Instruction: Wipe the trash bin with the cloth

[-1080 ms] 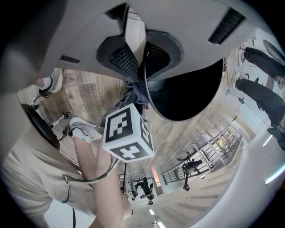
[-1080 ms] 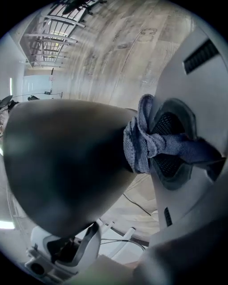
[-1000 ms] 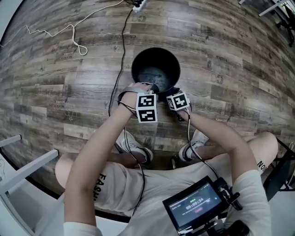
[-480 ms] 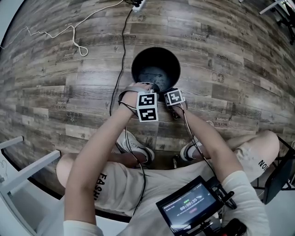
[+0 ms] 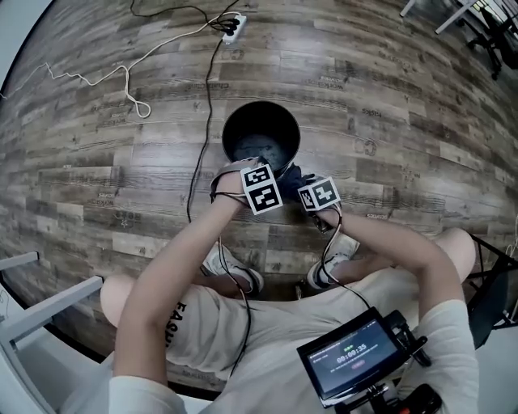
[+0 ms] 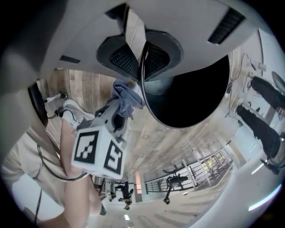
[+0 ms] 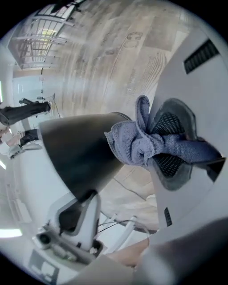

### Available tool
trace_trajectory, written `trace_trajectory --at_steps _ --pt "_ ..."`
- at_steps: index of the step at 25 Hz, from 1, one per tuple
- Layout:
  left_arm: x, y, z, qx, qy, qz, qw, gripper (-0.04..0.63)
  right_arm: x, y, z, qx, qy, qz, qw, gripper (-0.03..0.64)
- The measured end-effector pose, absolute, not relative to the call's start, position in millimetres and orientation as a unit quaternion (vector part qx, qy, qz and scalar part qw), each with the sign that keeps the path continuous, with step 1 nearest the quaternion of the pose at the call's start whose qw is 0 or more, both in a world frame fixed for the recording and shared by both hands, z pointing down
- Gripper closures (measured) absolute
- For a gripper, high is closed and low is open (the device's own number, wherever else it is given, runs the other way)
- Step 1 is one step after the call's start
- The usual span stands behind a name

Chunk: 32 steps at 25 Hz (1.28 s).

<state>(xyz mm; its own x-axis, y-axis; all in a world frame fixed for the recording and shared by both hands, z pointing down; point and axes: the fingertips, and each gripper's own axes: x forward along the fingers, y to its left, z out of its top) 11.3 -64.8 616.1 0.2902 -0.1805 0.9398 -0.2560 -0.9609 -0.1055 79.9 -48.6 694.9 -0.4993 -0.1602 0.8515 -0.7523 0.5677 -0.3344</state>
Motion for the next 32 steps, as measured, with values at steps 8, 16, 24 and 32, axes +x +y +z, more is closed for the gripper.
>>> trace_trajectory --at_steps 8,16,24,32 --pt "18.9 -76.0 610.4 0.8 -0.201 0.554 0.112 0.543 83.1 -46.5 591.6 0.315 -0.802 0.403 0.308 0.535" --pt "8.1 -74.0 581.4 0.837 -0.129 0.532 0.025 0.469 67.7 -57.4 545.3 0.312 -0.839 0.339 0.291 0.535" --pt "-35.3 -58.1 614.0 0.791 -0.065 0.606 -0.047 0.46 46.1 -63.4 572.2 0.304 -0.834 0.332 0.32 0.535" --pt "-33.5 -58.8 620.2 0.782 -0.051 0.615 -0.083 0.518 32.0 -81.9 620.6 0.321 -0.821 0.328 0.34 0.535"
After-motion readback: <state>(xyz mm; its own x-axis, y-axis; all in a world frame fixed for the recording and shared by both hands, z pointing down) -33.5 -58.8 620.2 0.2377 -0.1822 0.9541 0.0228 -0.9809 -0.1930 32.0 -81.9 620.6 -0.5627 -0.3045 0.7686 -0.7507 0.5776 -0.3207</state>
